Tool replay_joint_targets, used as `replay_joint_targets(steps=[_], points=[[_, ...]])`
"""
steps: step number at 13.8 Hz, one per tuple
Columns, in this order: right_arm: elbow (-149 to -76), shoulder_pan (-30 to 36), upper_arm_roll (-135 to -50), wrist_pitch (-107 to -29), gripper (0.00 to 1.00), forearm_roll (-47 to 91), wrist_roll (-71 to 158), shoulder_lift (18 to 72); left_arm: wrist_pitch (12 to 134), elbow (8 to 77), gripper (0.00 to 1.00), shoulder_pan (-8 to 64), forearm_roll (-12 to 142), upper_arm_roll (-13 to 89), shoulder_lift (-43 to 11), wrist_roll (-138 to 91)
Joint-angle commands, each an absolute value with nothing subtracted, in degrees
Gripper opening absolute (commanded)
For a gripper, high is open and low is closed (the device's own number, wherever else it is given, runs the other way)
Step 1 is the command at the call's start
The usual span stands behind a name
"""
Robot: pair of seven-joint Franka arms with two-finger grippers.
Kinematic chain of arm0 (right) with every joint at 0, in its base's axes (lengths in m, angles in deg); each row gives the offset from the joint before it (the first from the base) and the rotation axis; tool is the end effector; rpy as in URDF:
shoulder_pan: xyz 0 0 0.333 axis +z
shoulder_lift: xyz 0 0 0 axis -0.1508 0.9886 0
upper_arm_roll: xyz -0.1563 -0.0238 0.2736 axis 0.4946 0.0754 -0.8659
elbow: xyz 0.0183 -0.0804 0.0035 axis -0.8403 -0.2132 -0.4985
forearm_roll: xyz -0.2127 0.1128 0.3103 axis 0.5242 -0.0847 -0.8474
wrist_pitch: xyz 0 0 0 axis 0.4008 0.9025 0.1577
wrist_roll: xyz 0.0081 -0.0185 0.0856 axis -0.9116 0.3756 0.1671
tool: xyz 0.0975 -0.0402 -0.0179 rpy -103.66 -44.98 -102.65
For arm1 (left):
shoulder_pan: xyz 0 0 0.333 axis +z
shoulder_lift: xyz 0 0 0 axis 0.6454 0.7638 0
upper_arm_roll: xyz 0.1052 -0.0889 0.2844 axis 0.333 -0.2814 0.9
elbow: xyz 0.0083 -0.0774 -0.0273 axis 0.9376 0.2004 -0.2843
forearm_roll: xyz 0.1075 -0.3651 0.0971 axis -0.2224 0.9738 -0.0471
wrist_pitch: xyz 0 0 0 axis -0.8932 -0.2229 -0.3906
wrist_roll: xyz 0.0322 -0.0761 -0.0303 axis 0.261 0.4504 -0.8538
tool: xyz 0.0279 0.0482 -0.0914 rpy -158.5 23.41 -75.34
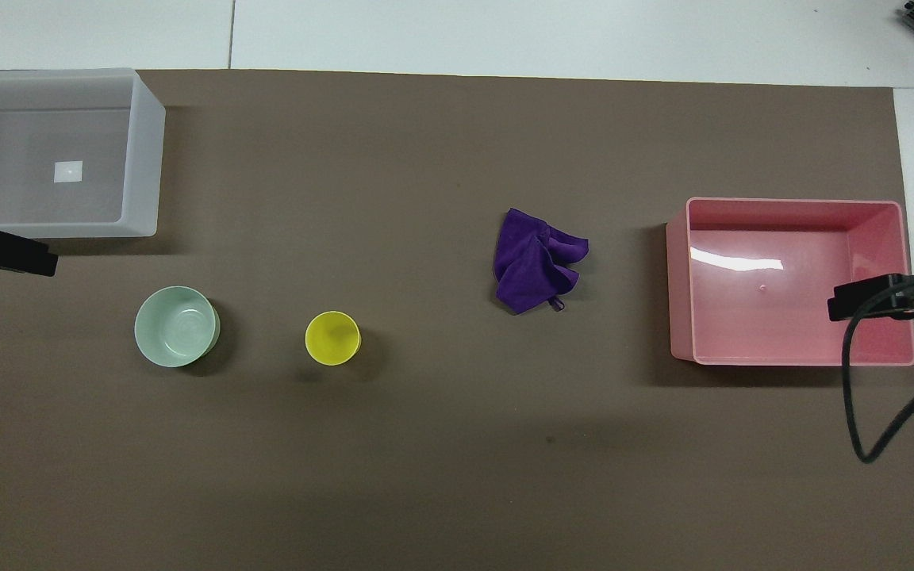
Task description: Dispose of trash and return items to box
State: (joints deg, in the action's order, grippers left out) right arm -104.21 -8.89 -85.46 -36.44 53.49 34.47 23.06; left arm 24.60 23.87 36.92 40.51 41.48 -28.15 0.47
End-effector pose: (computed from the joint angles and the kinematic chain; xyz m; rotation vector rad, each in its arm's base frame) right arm 0.5083 -0.0010 0.6435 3.1242 -0.0140 -0.0556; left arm 0.5411 -0.0252 0.6388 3.1100 -0.3091 0.0324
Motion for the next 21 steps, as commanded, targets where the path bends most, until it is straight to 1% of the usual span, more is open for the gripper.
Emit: replay_joint_targets(steps=[1,6,9,14,21], points=[[-104.76,-9.11,-85.79,-36.15,1.00,54.24,35.96,22.20,23.04,23.07,1.00,37.73,40.34,41.05,-28.39,0.06],[-104.85,-9.20,-85.71,-34.93,1.00,53.62,35.79,22.11,22.95,23.51,1.00,37.56,39.90,41.22,-28.66,-1.07],[-104.94,-9.29,-85.71,-35.54,1.00,53.54,35.70,22.11,23.04,23.68,1.00,37.30,39.81,41.14,-28.83,-5.55],[-106.61,-9.81,-85.62,-35.54,1.00,53.62,35.87,21.23,22.86,23.77,1.00,37.47,39.81,41.05,-28.92,-5.30],[-106.61,-9.73,-85.53,-36.59,1.00,53.62,35.79,21.32,23.04,25.00,1.00,37.03,39.81,41.14,-29.27,-5.21]])
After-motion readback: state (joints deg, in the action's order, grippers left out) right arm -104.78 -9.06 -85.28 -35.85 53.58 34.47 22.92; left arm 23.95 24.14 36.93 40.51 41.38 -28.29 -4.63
